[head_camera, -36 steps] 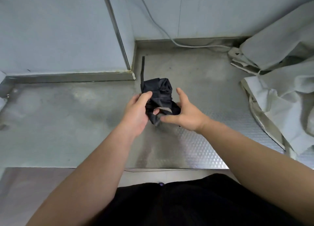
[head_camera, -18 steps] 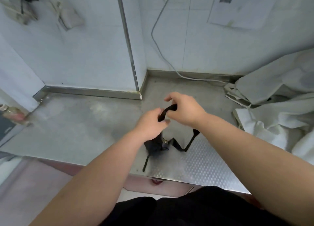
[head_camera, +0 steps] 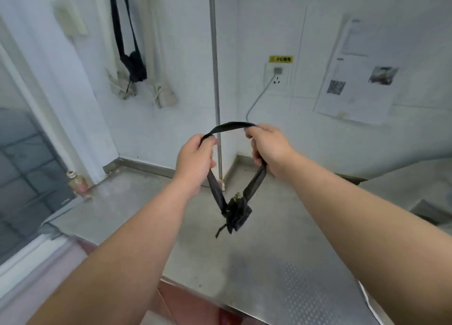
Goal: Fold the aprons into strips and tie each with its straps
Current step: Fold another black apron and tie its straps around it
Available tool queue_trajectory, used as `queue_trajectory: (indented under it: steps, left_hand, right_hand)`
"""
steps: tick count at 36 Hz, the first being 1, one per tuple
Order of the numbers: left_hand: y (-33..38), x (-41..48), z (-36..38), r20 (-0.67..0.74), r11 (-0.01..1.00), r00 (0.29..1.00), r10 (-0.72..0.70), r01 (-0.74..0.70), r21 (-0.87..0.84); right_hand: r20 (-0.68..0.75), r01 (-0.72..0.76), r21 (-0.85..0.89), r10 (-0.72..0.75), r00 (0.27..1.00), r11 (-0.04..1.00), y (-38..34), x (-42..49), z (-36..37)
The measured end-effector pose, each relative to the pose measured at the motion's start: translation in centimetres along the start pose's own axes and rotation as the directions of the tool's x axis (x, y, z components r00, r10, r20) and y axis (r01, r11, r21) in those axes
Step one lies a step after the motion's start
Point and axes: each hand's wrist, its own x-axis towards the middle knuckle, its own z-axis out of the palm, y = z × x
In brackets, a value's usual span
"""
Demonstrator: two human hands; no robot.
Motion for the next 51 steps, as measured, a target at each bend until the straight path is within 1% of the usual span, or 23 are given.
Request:
queue_trajectory:
  steps: [3, 5, 8, 10, 12, 14, 17, 20, 23, 26, 30, 32, 33, 36, 37, 39, 42, 44, 46, 48, 51]
  left_hand:
    - [3.1, 0.9, -1.5, -0.092, 0.997, 0.995, 0.041, -0.048, -0.066]
    - [5.1, 1.5, -2.4, -0.151, 0.990, 0.986, 0.075, -0.092, -0.107]
    - [7.7, 2.3, -3.5, -0.197, 0.976, 0.973, 0.121, -0.153, -0.156]
    - [9.2, 2.8, -4.2, -0.229, 0.960, 0.959, 0.168, -0.212, -0.181]
    - [10.5, 3.3, -4.8, -0.274, 0.949, 0.937, 0.218, -0.269, -0.167]
    - [11.9, 3.8, -5.5, -0.290, 0.938, 0.917, 0.273, -0.321, -0.132]
    - [13.7, 5.0, -6.9, -0.271, 0.920, 0.897, 0.349, -0.383, -0.083]
    - [14.6, 7.2, -8.9, -0.271, 0.922, 0.883, 0.383, -0.386, 0.044]
    - [15.0, 9.6, -10.6, -0.244, 0.914, 0.883, 0.402, -0.372, 0.161]
    - [16.1, 12.9, -12.4, -0.207, 0.874, 0.861, 0.464, -0.407, 0.266]
    - [19.0, 18.7, -14.4, -0.077, 0.804, 0.822, 0.565, -0.527, 0.274]
    - [21.2, 22.1, -15.2, -0.026, 0.793, 0.809, 0.587, -0.568, 0.220]
    - [22.0, 23.1, -15.4, -0.024, 0.798, 0.810, 0.587, -0.573, 0.188]
    - [25.6, 26.8, -16.6, -0.033, 0.819, 0.818, 0.574, -0.574, 0.004]
    - [27.0, 28.5, -17.2, -0.010, 0.815, 0.817, 0.577, -0.576, -0.057]
    - [28.7, 30.4, -17.7, 0.024, 0.815, 0.816, 0.578, -0.574, -0.081]
    - [31.0, 34.1, -19.0, 0.052, 0.788, 0.787, 0.614, -0.609, -0.083]
    - [32.3, 36.8, -19.9, 0.085, 0.773, 0.769, 0.633, -0.623, -0.120]
    - [33.5, 38.5, -20.0, 0.131, 0.761, 0.750, 0.648, -0.631, -0.155]
    - [34.4, 39.7, -20.0, 0.180, 0.768, 0.747, 0.640, -0.610, -0.194]
    - [35.5, 41.2, -19.7, 0.212, 0.808, 0.783, 0.584, -0.537, -0.242]
  right_hand:
    - [0.074, 0.086, 0.005, -0.086, 0.994, 0.996, -3.0, 0.3, 0.3]
    - [0.089, 0.144, 0.072, -0.150, 0.985, 0.987, -5.2, 0.5, 0.4]
    - [0.008, 0.246, 0.148, -0.249, 0.968, 0.958, -8.3, 0.8, 0.9]
    - [-0.069, 0.310, 0.148, -0.303, 0.951, 0.939, -10.3, 1.0, 1.4]
    - [-0.107, 0.356, 0.129, -0.344, 0.933, 0.926, -11.7, 1.4, 1.9]
    - [-0.090, 0.397, 0.096, -0.389, 0.917, 0.913, -13.1, 2.0, 2.5]
    - [-0.053, 0.461, 0.013, -0.459, 0.887, 0.888, -15.2, 3.1, 3.9]
    - [-0.047, 0.496, -0.067, -0.499, 0.865, 0.866, -17.2, 4.5, 5.5]
    - [-0.014, 0.535, -0.159, -0.544, 0.839, 0.830, -18.6, 6.0, 7.1]
    - [0.013, 0.577, -0.272, -0.596, 0.803, 0.771, -20.2, 8.1, 9.2]
    - [0.013, 0.623, -0.369, -0.666, 0.746, 0.690, -23.6, 11.7, 11.9]
    - [0.004, 0.630, -0.412, -0.690, 0.724, 0.658, -26.2, 13.9, 13.4]
    - [-0.001, 0.627, -0.433, -0.695, 0.719, 0.648, -27.1, 14.4, 13.7]
    - [-0.049, 0.617, -0.489, -0.725, 0.687, 0.617, -31.2, 17.2, 15.4]
    - [-0.079, 0.614, -0.506, -0.741, 0.666, 0.606, -32.8, 18.4, 16.3]
    - [-0.090, 0.616, -0.535, -0.764, 0.639, 0.578, -34.8, 19.3, 16.7]
    - [-0.128, 0.594, -0.571, -0.777, 0.617, 0.566, -38.0, 21.6, 17.9]
    - [-0.153, 0.570, -0.604, -0.783, 0.603, 0.557, -39.8, 23.2, 18.9]
    - [-0.182, 0.549, -0.617, -0.780, 0.598, 0.564, -41.4, 24.3, 19.2]
    - [-0.207, 0.520, -0.625, -0.766, 0.608, 0.582, -42.4, 25.2, 19.3]
    - [-0.223, 0.464, -0.654, -0.739, 0.636, 0.597, -43.7, 26.5, 19.4]
